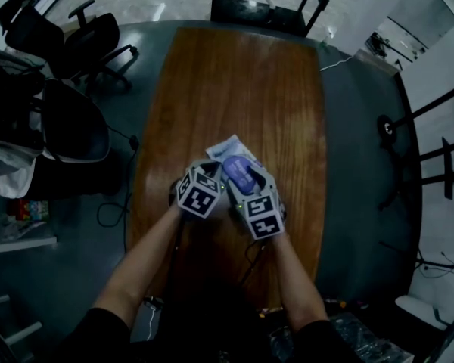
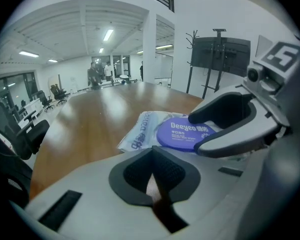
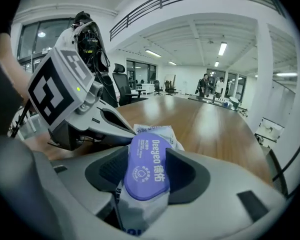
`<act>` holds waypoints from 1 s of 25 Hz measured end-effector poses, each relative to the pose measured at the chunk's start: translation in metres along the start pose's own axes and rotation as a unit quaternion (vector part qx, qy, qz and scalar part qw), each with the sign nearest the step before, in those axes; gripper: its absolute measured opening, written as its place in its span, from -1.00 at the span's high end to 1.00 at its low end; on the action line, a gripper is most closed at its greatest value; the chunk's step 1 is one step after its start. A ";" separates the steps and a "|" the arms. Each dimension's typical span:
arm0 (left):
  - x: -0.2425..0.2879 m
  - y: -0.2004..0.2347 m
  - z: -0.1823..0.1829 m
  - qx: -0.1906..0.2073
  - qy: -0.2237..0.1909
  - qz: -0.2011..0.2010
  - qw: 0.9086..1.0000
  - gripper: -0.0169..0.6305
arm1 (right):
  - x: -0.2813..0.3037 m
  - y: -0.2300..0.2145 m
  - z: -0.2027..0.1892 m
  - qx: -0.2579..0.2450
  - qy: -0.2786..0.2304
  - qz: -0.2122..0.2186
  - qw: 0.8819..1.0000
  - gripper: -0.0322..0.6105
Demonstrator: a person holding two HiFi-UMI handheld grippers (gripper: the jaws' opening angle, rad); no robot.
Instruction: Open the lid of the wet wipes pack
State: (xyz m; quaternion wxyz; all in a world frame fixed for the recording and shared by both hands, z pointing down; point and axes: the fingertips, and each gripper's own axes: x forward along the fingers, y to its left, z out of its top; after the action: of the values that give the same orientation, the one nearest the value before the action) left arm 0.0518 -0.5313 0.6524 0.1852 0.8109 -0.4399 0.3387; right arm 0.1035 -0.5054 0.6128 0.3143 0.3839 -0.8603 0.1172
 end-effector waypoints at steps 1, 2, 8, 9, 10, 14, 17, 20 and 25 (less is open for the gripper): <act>0.000 -0.001 0.000 -0.001 0.001 -0.001 1.000 0.93 | -0.001 0.000 0.000 0.007 -0.001 0.006 1.000 0.14; 0.000 -0.001 -0.001 -0.004 0.001 -0.003 1.000 0.93 | -0.001 0.000 0.000 0.014 -0.001 0.012 1.000 0.14; -0.001 0.001 -0.001 -0.017 -0.002 -0.008 1.000 0.93 | -0.001 -0.003 0.003 0.053 -0.011 0.046 0.997 0.16; -0.001 0.002 -0.001 -0.017 -0.002 -0.009 1.000 0.93 | -0.001 -0.004 0.005 0.066 -0.014 0.054 0.996 0.16; -0.001 0.002 -0.001 -0.016 -0.002 -0.009 1.000 0.93 | -0.002 -0.005 0.007 0.081 -0.016 0.063 0.995 0.16; 0.000 0.002 -0.001 -0.018 -0.001 -0.010 1.000 0.93 | -0.010 -0.008 0.010 0.106 -0.024 0.082 0.991 0.19; 0.000 0.000 -0.003 -0.023 0.000 -0.010 1.000 0.93 | -0.025 -0.015 0.021 0.090 -0.049 0.061 0.993 0.29; -0.001 0.000 -0.004 -0.030 0.001 -0.009 1.000 0.93 | -0.040 -0.027 0.035 0.054 -0.070 0.028 0.996 0.40; -0.001 0.001 -0.004 -0.023 0.009 -0.005 1.000 0.93 | -0.051 -0.063 0.049 0.017 -0.089 -0.048 0.995 0.66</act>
State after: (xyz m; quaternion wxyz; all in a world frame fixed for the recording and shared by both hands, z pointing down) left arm 0.0492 -0.5286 0.6548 0.2098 0.8057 -0.4417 0.3343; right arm 0.1535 -0.5396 0.5403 0.2356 0.4390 -0.8632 0.0819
